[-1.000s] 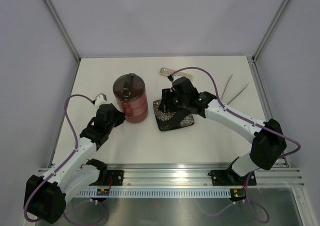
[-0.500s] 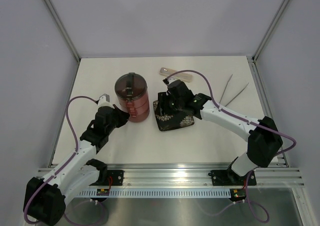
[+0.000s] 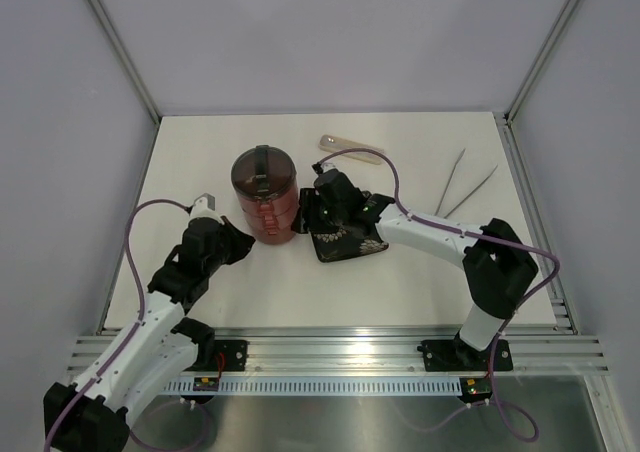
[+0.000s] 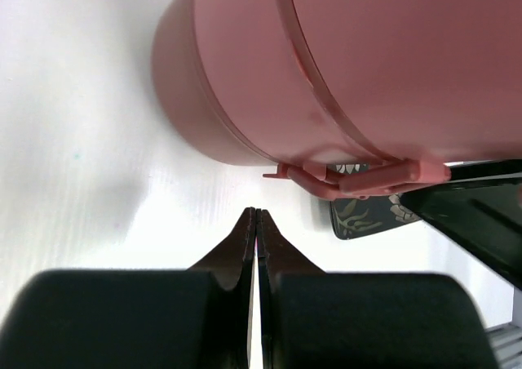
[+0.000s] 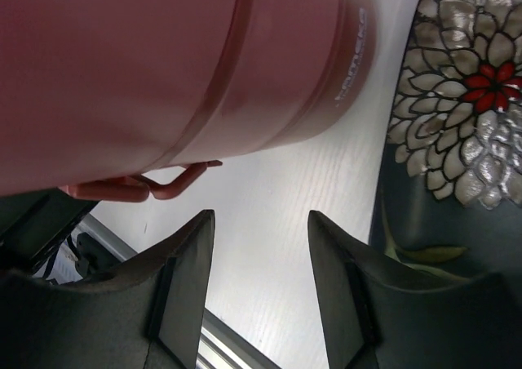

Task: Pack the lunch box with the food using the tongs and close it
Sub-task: Adjust the fastener in the packing box.

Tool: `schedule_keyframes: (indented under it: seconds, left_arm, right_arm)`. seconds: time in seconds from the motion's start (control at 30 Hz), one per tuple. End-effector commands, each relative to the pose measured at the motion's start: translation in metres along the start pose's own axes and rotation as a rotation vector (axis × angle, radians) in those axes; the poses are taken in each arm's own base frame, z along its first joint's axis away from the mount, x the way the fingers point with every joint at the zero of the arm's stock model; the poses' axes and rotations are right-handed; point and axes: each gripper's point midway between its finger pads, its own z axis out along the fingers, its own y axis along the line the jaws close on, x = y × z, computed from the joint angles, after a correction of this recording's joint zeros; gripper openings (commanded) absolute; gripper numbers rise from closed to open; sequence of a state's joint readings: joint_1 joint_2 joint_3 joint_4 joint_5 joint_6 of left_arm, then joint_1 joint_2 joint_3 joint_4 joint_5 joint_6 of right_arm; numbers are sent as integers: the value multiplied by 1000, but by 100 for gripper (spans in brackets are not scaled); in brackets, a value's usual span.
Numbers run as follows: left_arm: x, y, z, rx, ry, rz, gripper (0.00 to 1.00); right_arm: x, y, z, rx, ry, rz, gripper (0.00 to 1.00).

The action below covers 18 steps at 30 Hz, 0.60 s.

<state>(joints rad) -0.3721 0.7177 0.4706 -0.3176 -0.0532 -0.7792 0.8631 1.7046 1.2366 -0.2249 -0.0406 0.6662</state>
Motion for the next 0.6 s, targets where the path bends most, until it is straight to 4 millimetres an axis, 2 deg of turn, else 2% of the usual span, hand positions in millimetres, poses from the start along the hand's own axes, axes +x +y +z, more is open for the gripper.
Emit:
schedule_keyframes:
  seconds: [0.0, 0.27, 0.4, 0.57]
  left_arm:
    - [-22, 1, -19, -56, -57, 8, 0]
    - [-24, 7, -37, -90, -59, 3, 0]
    - [-24, 7, -43, -87, -58, 13, 0]
    - [-23, 8, -48, -87, -51, 33, 0]
  right_arm:
    - [-26, 33, 10, -59, -117, 53, 57]
    - [-30, 51, 24, -83, -163, 100, 56]
    - [-33, 53, 24, -69, -197, 109, 56]
    - [-26, 56, 28, -69, -183, 109, 56]
